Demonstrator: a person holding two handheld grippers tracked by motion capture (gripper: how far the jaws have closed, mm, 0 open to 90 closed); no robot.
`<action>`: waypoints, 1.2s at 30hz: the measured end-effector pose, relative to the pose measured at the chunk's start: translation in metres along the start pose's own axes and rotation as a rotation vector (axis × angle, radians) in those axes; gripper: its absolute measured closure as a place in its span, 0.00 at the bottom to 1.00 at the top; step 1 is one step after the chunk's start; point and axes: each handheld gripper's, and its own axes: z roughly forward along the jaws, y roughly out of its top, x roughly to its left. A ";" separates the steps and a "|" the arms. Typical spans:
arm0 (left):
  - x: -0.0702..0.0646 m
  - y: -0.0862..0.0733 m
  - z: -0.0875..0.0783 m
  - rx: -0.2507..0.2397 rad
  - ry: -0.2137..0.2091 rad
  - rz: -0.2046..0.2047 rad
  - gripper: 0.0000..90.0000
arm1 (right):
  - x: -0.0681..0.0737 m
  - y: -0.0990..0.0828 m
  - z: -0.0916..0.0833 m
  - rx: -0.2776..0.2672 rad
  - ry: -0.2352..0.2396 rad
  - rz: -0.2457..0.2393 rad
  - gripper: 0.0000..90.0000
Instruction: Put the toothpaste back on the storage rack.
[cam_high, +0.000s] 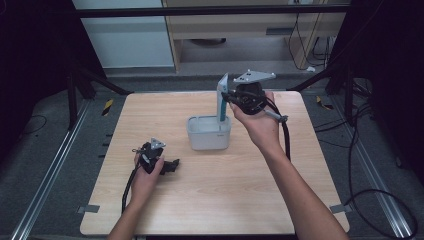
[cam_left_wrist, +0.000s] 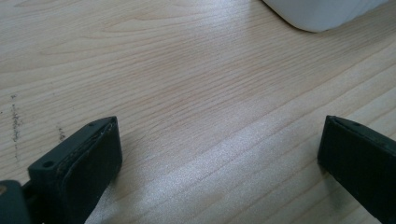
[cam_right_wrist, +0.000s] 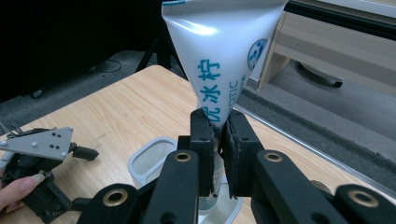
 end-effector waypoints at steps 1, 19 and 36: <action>0.000 0.000 0.000 0.000 0.000 0.000 0.00 | 0.000 0.000 0.001 -0.003 0.000 -0.001 0.92; 0.000 0.000 0.000 -0.001 0.000 -0.002 0.00 | 0.017 0.006 0.015 -0.045 -0.041 -0.003 0.92; 0.000 0.000 0.000 -0.001 0.002 -0.001 0.00 | 0.029 0.007 0.027 -0.044 -0.043 -0.020 0.92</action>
